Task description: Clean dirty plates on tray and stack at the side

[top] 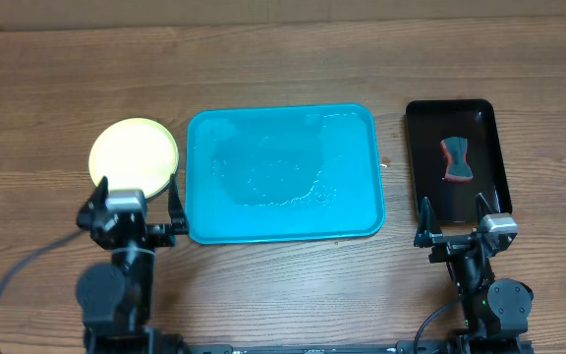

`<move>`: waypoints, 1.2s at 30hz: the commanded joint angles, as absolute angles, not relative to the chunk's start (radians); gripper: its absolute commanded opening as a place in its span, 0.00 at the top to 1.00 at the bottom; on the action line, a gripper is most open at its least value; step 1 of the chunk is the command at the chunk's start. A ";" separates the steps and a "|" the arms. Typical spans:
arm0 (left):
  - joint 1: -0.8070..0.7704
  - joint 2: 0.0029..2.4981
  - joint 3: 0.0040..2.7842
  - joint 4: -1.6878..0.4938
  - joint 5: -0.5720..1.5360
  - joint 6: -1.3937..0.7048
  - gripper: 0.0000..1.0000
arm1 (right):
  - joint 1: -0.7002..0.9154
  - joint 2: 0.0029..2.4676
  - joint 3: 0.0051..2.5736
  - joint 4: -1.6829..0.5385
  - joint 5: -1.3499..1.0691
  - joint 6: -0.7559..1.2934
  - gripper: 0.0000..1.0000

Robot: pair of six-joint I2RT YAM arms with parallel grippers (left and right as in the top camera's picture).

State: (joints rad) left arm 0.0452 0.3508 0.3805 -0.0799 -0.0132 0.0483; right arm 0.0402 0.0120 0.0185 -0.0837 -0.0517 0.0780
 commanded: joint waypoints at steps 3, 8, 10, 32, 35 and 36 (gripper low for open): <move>0.039 0.183 0.196 0.013 -0.025 0.076 0.01 | 0.046 0.003 0.008 -0.080 -0.056 0.083 0.00; 0.039 0.046 0.083 0.013 -0.025 0.103 0.00 | 0.046 0.003 0.008 -0.080 -0.056 0.083 0.00; 0.039 0.015 0.056 0.013 -0.025 0.115 0.00 | 0.046 0.003 0.008 -0.080 -0.056 0.083 0.00; 0.039 0.004 0.005 -0.077 -0.010 0.134 0.00 | 0.046 0.003 0.008 -0.080 -0.056 0.083 0.00; 0.039 0.004 0.005 -0.078 -0.010 0.134 0.00 | 0.046 0.003 0.008 -0.080 -0.056 0.083 0.00; 0.039 0.004 0.005 -0.077 -0.010 0.134 0.00 | 0.046 0.003 0.008 -0.080 -0.056 0.083 0.00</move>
